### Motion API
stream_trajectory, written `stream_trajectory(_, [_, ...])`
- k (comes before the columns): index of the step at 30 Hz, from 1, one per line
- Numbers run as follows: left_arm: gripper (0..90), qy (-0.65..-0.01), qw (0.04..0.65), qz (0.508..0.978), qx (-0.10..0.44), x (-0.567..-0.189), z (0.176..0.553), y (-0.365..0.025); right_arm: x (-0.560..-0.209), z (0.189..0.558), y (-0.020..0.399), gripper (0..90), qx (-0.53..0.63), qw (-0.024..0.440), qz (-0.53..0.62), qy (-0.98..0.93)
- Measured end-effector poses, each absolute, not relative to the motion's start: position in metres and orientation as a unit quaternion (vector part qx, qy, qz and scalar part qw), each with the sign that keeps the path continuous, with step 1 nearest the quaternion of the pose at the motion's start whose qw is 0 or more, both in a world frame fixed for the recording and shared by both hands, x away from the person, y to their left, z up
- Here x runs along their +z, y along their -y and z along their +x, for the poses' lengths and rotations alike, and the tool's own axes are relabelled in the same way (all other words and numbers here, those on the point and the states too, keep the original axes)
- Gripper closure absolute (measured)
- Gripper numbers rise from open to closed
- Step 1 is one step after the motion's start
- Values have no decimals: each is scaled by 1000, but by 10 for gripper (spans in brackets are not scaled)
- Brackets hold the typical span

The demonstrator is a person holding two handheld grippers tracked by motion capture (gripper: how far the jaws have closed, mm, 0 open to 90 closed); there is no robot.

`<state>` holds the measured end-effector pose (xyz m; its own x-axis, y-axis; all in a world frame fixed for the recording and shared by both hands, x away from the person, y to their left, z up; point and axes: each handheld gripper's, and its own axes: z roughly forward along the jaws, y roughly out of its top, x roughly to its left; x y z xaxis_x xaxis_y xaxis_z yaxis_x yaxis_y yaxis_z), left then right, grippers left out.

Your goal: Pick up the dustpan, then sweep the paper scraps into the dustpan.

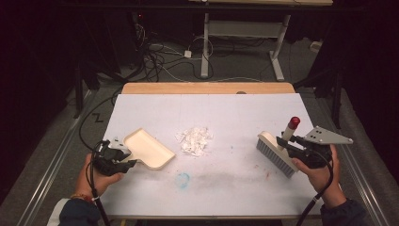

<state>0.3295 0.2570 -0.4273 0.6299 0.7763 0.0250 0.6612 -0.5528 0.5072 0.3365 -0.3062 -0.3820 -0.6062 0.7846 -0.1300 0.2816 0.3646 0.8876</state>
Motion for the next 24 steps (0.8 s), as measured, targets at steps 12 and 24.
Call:
stream_trajectory(12, [635, -372, 224, 894, 114, -426, 323, -245, -382, 337, 306, 708, 446, 283, 347, -775])
stream_trajectory(24, [634, -360, 223, 899, 113, -427, 324, -241, -383, 341, 307, 708, 452, 282, 350, -771])
